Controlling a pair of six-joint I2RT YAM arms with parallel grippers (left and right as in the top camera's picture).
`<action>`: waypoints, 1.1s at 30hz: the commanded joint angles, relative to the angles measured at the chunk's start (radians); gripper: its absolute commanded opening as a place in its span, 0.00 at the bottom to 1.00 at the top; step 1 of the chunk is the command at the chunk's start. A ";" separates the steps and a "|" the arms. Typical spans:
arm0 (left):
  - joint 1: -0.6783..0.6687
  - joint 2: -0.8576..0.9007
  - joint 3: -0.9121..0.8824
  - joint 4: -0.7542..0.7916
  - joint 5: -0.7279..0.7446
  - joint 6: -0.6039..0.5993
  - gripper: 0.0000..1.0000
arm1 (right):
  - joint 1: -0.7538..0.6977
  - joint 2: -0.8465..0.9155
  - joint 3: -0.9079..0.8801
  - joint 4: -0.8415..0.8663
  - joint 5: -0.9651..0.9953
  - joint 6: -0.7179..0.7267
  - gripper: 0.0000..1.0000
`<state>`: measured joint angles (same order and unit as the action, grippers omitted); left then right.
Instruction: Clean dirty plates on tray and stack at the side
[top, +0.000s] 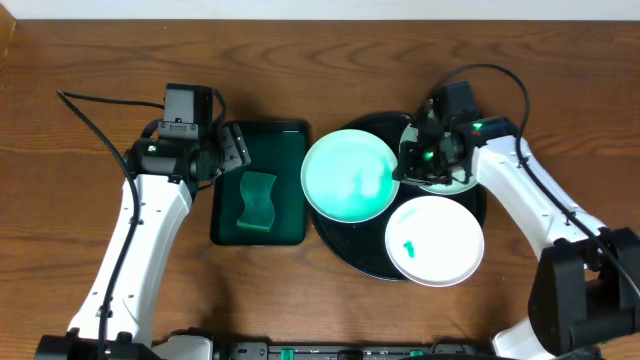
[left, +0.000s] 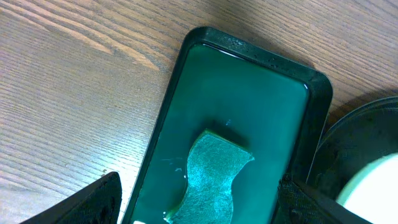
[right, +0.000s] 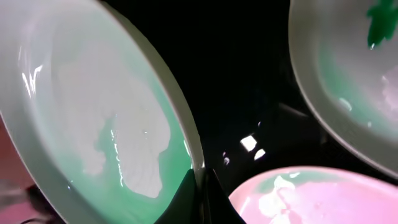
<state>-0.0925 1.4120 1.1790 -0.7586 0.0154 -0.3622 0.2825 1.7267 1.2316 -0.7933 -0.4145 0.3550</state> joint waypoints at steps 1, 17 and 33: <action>0.003 0.001 0.016 -0.003 -0.017 0.002 0.80 | 0.040 -0.023 0.022 0.058 0.126 -0.023 0.01; 0.003 0.001 0.016 -0.003 -0.017 0.003 0.81 | 0.160 -0.023 0.022 0.273 0.263 0.079 0.01; 0.003 0.001 0.016 -0.002 -0.017 0.002 0.80 | 0.355 -0.023 0.022 0.487 0.643 0.093 0.01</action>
<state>-0.0925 1.4120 1.1790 -0.7586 0.0154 -0.3622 0.6025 1.7267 1.2316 -0.3279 0.1135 0.4335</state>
